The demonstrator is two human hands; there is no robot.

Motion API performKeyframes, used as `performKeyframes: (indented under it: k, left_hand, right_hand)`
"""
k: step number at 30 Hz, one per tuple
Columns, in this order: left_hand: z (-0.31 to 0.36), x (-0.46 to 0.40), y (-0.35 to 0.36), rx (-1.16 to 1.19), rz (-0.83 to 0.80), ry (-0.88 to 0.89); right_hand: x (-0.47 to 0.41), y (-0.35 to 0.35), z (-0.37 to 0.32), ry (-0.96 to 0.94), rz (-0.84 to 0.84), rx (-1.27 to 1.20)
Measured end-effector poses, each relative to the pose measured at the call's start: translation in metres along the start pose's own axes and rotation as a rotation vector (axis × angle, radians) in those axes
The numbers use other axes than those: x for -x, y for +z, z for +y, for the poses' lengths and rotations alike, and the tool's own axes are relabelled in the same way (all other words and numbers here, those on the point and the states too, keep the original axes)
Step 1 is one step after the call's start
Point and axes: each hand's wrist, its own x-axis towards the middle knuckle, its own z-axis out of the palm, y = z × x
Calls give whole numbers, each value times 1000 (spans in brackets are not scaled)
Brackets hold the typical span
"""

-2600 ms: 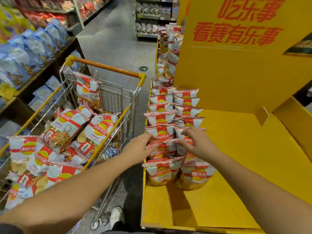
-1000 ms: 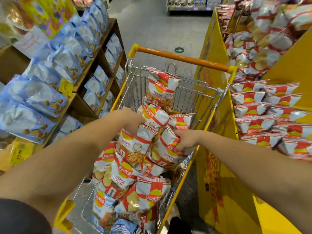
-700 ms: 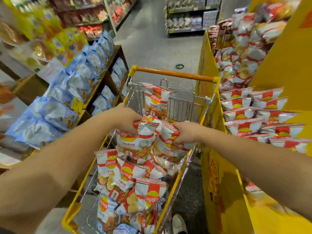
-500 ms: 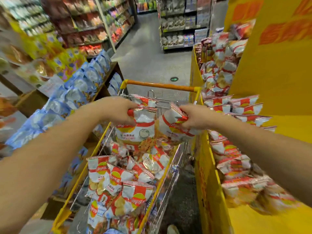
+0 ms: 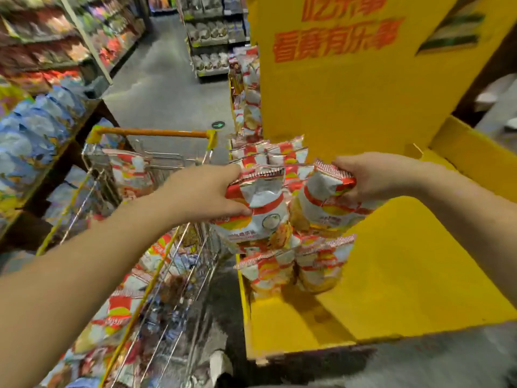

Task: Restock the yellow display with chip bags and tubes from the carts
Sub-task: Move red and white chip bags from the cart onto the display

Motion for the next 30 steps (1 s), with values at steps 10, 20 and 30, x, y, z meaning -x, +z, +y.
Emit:
performKeyframes:
  k: [10,20,30]
  left_hand:
    - [116,1,100,103,-211,7]
    - [128,10,203,55,-249,-169]
    - [117,27,264,44,-194,-266]
  right_hand:
    - [51,87,45,37,-422,85]
    - [24,207,24,-166,-318,140]
    - [5,265,16,-188,-173,177]
